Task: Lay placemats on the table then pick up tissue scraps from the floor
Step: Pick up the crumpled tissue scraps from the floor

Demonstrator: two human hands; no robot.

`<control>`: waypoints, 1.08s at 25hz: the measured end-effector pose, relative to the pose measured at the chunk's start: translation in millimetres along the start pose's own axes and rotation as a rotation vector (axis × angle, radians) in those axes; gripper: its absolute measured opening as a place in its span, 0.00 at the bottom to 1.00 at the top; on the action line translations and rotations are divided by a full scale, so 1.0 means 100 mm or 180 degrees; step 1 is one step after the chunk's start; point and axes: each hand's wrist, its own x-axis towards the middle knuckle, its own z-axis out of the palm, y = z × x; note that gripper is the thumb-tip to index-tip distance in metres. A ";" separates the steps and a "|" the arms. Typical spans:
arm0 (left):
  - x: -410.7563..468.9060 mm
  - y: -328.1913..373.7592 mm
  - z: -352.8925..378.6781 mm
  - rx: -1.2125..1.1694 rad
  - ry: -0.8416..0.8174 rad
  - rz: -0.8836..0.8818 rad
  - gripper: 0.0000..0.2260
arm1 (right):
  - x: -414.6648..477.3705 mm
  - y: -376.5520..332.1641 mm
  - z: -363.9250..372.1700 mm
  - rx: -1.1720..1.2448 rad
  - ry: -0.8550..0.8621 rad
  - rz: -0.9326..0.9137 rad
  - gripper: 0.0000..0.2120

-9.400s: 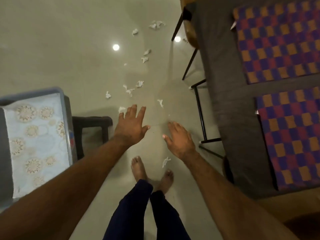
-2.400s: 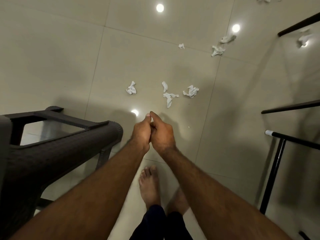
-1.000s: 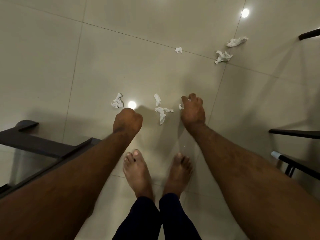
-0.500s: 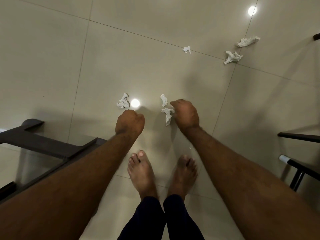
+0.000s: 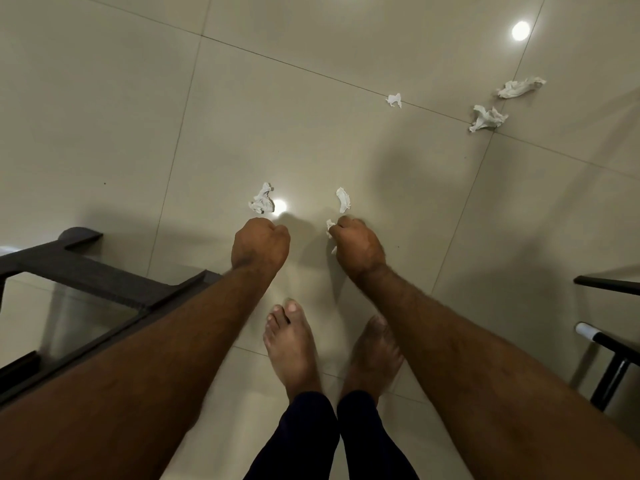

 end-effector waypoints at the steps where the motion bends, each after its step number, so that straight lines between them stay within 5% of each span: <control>1: 0.01 -0.02 -0.02 -0.0035 0.0029 -0.0015 0.13 | 0.06 0.01 -0.04 0.0054 0.0061 0.0047 0.11; 5: 0.05 -0.12 -0.09 -0.0112 0.0132 -0.0038 0.13 | 0.36 0.03 -0.25 0.0146 0.0240 0.0321 0.21; 8: 0.09 -0.15 -0.12 -0.0210 0.0166 -0.0092 0.14 | 0.51 0.01 -0.27 -0.0066 -0.0213 0.0286 0.26; 12: 0.16 -0.21 -0.17 -0.0433 0.0223 -0.0308 0.14 | 0.56 -0.02 -0.22 -0.0502 -0.0496 0.0068 0.16; 21: 0.37 -0.24 -0.23 -0.0962 0.0469 -0.0822 0.17 | 1.02 -0.90 -0.05 0.0180 -0.0236 -0.0545 0.14; 27: 0.53 -0.29 -0.27 -0.1364 0.0629 -0.1027 0.20 | 1.12 -1.22 0.21 -0.0344 -0.0292 -0.0748 0.10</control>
